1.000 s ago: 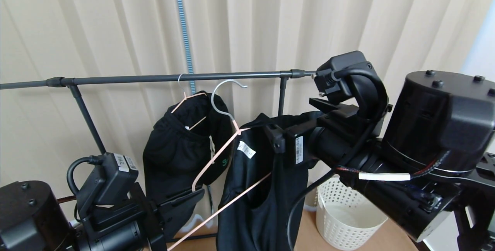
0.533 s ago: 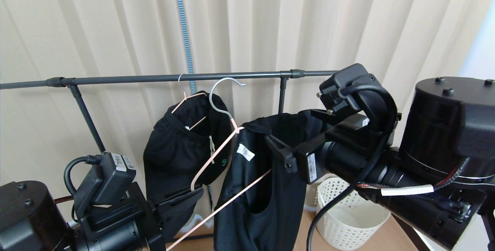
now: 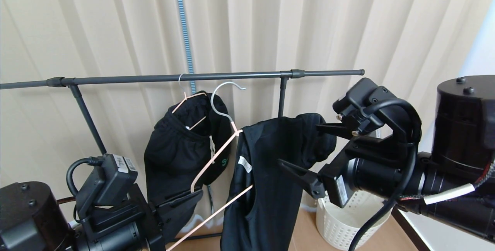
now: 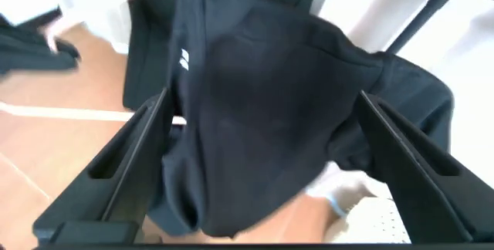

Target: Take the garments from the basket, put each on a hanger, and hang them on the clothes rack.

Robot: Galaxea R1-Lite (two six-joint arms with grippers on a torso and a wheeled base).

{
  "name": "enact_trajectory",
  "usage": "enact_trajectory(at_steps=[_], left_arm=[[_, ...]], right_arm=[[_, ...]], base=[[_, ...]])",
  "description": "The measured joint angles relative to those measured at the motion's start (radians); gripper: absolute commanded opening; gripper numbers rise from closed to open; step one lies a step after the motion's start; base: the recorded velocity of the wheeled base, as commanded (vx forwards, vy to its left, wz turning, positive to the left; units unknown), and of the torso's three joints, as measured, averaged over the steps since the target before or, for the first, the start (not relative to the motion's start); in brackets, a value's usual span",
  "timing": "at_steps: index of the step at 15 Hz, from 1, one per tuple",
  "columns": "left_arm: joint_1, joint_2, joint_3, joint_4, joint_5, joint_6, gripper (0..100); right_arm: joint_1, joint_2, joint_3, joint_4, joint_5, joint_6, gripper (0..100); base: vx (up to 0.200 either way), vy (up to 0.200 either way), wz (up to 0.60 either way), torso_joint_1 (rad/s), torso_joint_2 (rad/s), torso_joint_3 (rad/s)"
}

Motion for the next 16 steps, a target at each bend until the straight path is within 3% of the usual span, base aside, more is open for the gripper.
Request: enact_trajectory(at_steps=[5,7,10,12,14,15,16], left_arm=[[0.031,0.027,0.041,-0.002,-0.137,0.070,0],[0.035,0.035,0.058,-0.001,-0.149,0.085,0],[0.030,0.042,0.079,-0.001,-0.176,0.131,0],[0.029,0.044,0.097,-0.002,-0.208,0.161,0],[0.026,0.045,0.104,0.000,-0.214,0.177,0],[0.024,0.046,0.105,0.000,-0.215,0.181,0],[0.021,0.046,0.106,0.000,-0.215,0.183,0]], right_arm=[[-0.143,-0.034,-0.066,0.213,0.160,-0.182,100],[-0.188,-0.034,-0.174,0.410,0.257,-0.290,100],[-0.256,0.007,-0.410,0.781,0.407,-0.502,100],[-0.288,0.091,-0.563,0.990,0.490,-0.693,100],[-0.322,0.184,-0.671,1.131,0.566,-0.939,100],[-0.342,0.229,-0.711,1.184,0.629,-1.001,100],[-0.352,0.265,-0.734,1.220,0.703,-1.013,100]], base=[[0.000,0.000,0.00,0.000,0.00,0.000],[0.000,0.000,0.00,0.000,0.00,0.000],[0.000,0.000,0.00,0.000,0.00,0.000],[0.000,0.000,0.00,0.000,0.00,0.000],[0.000,0.000,0.00,0.000,0.00,0.000],[0.000,0.000,0.00,0.000,0.00,0.000],[0.000,0.000,0.00,0.000,0.00,0.000]])
